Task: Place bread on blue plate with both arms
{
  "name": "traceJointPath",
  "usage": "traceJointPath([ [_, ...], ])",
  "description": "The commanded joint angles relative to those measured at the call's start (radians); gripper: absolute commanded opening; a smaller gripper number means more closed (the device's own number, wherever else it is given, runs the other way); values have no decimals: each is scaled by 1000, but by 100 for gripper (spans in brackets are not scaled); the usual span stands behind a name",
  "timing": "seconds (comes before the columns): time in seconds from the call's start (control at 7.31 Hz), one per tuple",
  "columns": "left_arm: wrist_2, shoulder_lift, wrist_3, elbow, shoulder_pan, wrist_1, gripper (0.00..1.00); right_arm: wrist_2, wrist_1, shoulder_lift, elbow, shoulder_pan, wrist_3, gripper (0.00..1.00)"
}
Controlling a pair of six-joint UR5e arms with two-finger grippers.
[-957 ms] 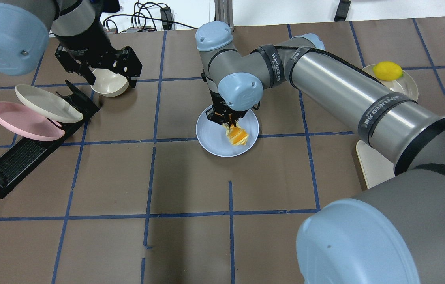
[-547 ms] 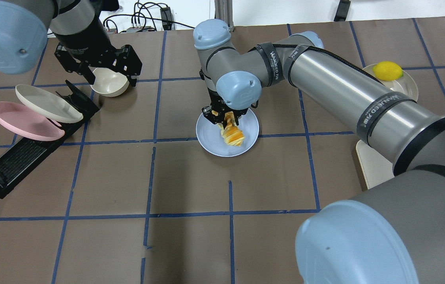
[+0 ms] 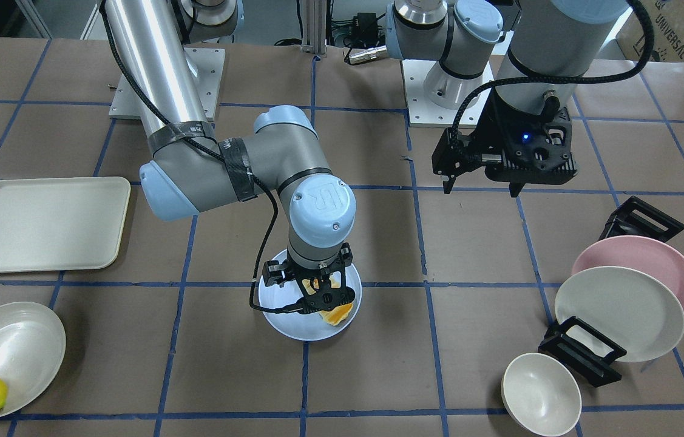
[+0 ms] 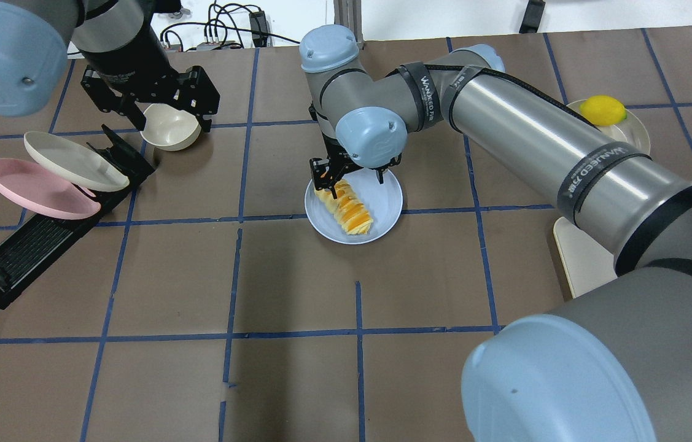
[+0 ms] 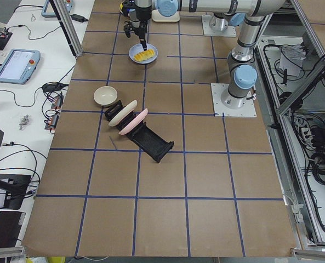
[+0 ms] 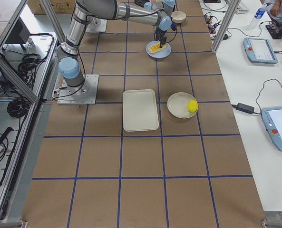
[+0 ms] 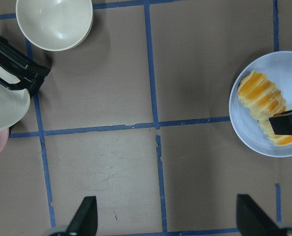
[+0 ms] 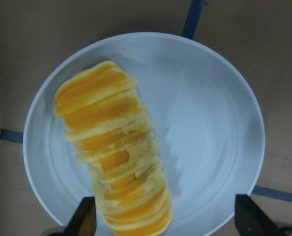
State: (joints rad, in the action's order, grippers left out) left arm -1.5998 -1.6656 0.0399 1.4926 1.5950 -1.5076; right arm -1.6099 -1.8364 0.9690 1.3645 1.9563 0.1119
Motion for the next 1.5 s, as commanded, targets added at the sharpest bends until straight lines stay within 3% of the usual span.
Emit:
traceJointPath([
  [0.0,1,1,-2,0,0,0,100,-8,-1,63,5,-36,-41,100],
  [0.41,0,1,-2,0,0,1,100,-13,69,166,-7,-178,-139,100],
  [0.55,0,1,-2,0,0,1,100,-101,9,195,-5,-194,-135,100],
  [0.82,0,3,-2,0,0,0,100,-113,66,261,12,-239,-83,100],
  [1.09,1,6,-2,0,0,1,100,-96,228,368,13,-344,-80,100],
  [1.23,1,6,-2,0,0,1,100,-38,294,422,21,-408,-93,100],
  [1.37,1,6,-3,1,0,1,100,-3,298,471,62,-442,-124,99],
])
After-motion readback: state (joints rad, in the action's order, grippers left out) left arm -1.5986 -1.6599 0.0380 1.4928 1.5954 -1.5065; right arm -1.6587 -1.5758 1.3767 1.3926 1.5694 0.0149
